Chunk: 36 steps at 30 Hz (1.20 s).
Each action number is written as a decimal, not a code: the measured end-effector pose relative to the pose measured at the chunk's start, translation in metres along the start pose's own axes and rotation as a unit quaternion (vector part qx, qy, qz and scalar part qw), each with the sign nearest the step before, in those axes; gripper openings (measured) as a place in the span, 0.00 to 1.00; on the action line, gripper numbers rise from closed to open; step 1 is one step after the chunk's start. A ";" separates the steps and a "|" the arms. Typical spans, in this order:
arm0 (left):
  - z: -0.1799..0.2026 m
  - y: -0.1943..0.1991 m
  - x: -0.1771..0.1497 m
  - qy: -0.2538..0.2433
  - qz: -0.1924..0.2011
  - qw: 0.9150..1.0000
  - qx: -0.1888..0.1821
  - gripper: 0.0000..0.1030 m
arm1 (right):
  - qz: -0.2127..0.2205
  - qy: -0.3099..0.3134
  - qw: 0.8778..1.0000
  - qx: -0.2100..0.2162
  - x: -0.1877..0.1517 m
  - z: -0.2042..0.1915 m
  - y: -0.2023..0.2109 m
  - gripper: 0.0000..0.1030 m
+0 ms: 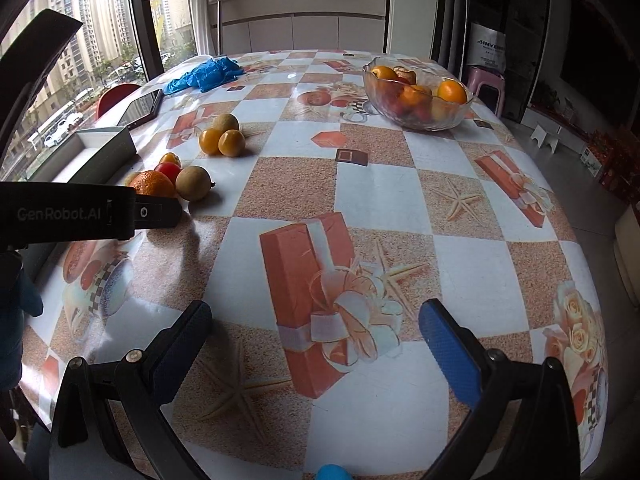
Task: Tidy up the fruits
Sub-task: 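Move both open tools back to the fruit cluster, then grasp the large orange with the left tool while the right grasps a yellow pear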
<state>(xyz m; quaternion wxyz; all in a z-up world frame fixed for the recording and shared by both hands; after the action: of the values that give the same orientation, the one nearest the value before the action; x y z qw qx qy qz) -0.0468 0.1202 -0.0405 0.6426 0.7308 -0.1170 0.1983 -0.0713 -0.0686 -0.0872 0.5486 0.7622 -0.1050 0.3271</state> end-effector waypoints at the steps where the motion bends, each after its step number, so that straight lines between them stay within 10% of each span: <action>1: 0.001 0.000 0.001 -0.001 0.003 1.000 0.005 0.63 | 0.000 0.000 1.000 0.000 0.000 0.000 0.000 1.00; 5: 0.000 0.001 0.004 0.002 0.010 1.000 0.004 0.37 | 0.000 0.000 1.000 0.000 0.000 0.000 0.000 1.00; 28: -0.038 0.027 -0.057 -0.054 0.054 0.997 0.014 0.37 | -0.065 0.038 0.997 0.031 0.044 -0.050 -0.050 0.99; 36: -0.038 0.027 -0.057 -0.048 0.053 0.997 0.009 0.37 | -0.059 0.040 0.996 0.045 0.075 -0.070 -0.070 0.71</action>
<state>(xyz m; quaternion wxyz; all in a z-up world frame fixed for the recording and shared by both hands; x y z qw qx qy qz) -0.1148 0.1485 -0.0382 0.6184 0.7379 -0.1846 0.1976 -0.0045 0.0363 -0.0823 0.5360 0.7771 -0.0232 0.3291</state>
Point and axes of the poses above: each gripper's, at about its wrist camera, not at the fingertips, and y roughly against the way its jaws point, z to its right, x to its top, the point moved 6 cm from there along -y, roughly the way its jaws point, and after that the axes turned 14 degrees about x, right-handed, at the moved point
